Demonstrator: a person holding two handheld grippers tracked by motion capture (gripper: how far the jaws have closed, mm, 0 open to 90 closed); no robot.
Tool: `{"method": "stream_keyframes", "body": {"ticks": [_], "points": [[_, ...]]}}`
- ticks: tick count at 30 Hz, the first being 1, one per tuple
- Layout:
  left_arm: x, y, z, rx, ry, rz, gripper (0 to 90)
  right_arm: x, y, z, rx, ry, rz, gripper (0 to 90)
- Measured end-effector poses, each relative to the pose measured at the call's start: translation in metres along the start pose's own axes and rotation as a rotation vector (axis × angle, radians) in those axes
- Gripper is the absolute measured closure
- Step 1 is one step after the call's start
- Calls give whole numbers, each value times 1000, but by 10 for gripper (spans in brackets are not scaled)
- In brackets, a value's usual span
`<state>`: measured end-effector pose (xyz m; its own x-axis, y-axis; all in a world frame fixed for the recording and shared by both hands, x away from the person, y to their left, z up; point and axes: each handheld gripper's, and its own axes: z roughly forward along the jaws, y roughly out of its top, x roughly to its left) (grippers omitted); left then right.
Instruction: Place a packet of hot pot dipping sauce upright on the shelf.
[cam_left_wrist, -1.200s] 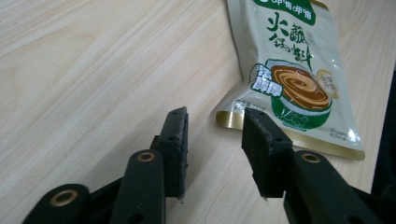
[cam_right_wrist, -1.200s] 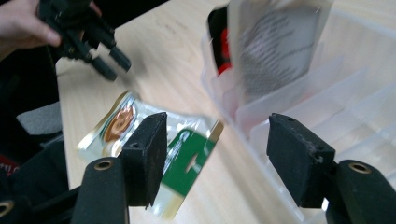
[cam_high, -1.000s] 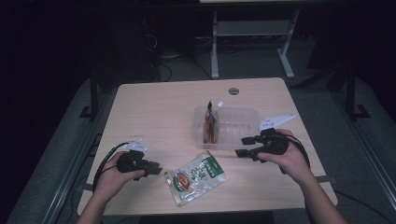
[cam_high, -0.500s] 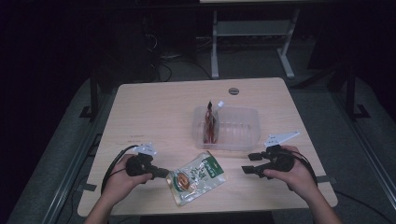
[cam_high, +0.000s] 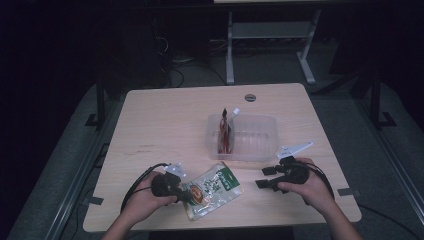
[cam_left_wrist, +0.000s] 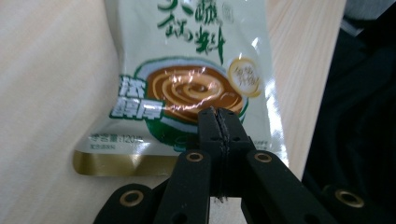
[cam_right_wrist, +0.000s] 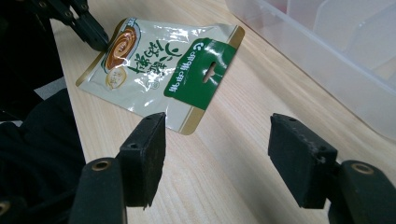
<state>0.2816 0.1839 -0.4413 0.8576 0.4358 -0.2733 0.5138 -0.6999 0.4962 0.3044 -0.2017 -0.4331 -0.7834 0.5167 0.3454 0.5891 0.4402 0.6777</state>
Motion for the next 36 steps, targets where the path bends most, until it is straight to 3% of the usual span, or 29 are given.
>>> {"method": "stream_keyframes", "body": {"ticks": [5, 13, 21, 23, 36], "points": [[2, 2, 4, 12, 9, -7, 897, -1, 0, 1, 0, 5, 3, 371], [13, 0, 1, -21, 33, -55, 896, -1, -1, 3, 11, 9, 4, 372], [23, 10, 2, -41, 83, -65, 891, -2, 0, 3, 10, 9, 6, 373], [26, 11, 2, -40, 102, -51, 890, -2, -1, 3, 11, 10, 6, 373], [24, 8, 2, -37, 102, -53, 882, -2, -2, 4, 16, 15, 14, 373]]}}
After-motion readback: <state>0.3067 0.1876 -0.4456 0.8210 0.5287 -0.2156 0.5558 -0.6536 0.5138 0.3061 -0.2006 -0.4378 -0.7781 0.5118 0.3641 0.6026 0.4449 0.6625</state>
